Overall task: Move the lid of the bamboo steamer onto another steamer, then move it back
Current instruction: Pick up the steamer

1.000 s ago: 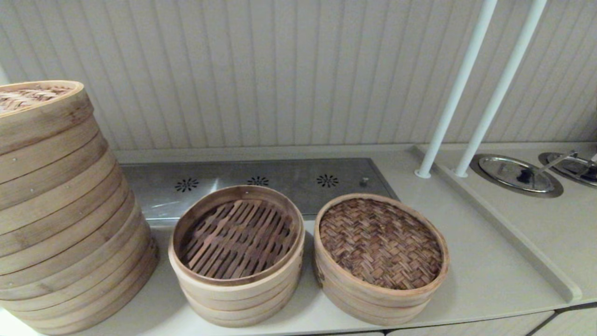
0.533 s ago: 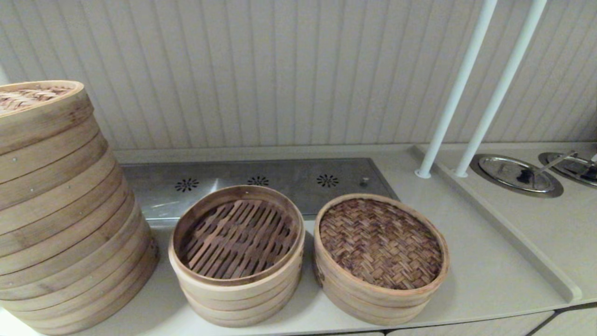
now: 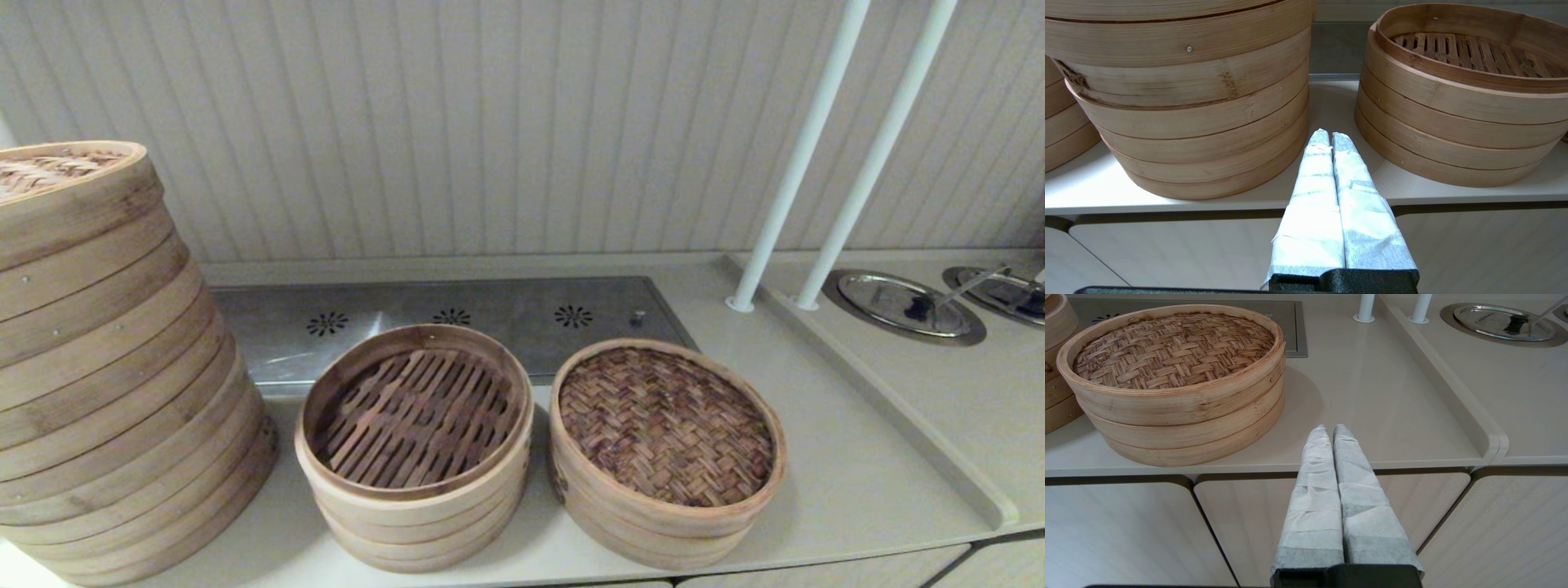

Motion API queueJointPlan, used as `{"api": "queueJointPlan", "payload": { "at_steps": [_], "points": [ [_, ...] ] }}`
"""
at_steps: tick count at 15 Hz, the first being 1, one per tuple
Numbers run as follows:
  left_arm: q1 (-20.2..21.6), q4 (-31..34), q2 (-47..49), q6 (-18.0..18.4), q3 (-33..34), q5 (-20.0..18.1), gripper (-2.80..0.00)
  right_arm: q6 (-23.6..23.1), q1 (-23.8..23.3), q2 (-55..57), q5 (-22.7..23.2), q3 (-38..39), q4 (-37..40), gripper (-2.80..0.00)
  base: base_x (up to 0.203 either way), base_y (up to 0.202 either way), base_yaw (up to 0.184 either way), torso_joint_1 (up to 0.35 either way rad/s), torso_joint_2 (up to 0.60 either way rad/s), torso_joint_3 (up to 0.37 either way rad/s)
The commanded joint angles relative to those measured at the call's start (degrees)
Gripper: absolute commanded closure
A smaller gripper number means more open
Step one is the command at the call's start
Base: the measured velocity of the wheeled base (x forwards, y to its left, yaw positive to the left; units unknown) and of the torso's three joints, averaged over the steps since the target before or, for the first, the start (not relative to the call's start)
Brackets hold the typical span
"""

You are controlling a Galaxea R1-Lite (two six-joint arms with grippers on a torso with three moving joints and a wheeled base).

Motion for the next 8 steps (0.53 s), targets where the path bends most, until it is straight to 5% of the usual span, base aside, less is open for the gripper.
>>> {"api": "queueJointPlan", "payload": {
  "at_steps": [1, 8],
  "points": [
    [0.0, 0.0, 0.1, 0.0, 0.0, 0.0, 0.00, 0.0, 0.0, 0.1, 0.0, 0.0, 0.0, 0.00, 0.000, 0.000, 0.000, 0.000, 0.00, 0.000],
    [0.0, 0.0, 0.1, 0.0, 0.0, 0.0, 0.00, -0.5, -0.1, 0.1, -0.1, -0.4, 0.6, 0.00, 0.000, 0.000, 0.000, 0.000, 0.00, 0.000]
  ]
}}
